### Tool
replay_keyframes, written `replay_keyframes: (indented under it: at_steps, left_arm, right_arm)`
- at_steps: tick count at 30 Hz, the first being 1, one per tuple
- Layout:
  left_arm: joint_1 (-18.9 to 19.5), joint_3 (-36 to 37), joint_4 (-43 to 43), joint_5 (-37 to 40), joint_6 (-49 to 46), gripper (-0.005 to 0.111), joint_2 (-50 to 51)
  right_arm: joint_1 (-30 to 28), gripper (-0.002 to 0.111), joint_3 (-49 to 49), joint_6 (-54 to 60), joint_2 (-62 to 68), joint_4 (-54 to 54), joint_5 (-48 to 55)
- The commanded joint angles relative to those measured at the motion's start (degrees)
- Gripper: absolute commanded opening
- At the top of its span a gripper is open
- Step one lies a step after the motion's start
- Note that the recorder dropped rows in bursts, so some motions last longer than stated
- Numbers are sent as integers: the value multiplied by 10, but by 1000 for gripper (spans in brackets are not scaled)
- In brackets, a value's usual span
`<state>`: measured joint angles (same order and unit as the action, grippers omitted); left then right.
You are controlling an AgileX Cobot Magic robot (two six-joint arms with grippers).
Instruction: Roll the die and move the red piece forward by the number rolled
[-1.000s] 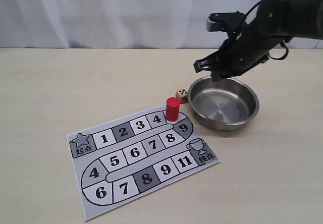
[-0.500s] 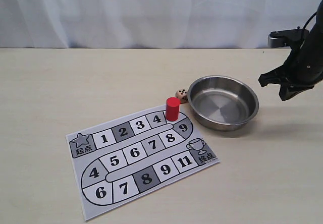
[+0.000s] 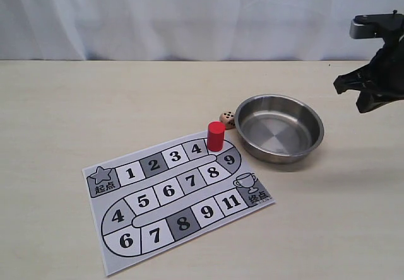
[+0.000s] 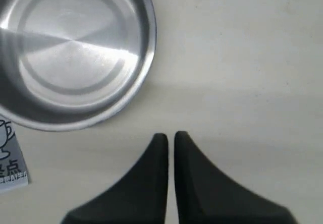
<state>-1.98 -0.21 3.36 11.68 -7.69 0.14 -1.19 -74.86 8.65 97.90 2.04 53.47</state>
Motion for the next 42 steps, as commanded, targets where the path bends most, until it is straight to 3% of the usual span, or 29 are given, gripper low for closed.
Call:
replay_keyframes:
  at_steps: [1, 17, 34, 42]
  left_arm:
    - [-2, 2, 2, -4, 3, 0, -1]
    - [-2, 2, 2, -4, 3, 0, -1]
    - [-2, 2, 1, -4, 3, 0, -1]
    - [-2, 2, 1, -4, 3, 0, -1]
  right_arm:
    - [-3, 4, 44, 8, -76, 1, -6]
    - [-3, 4, 157, 1, -488, 3, -13]
    - [0, 4, 160, -8, -947, 2, 26]
    - [0, 4, 148, -5, -979, -8, 89]
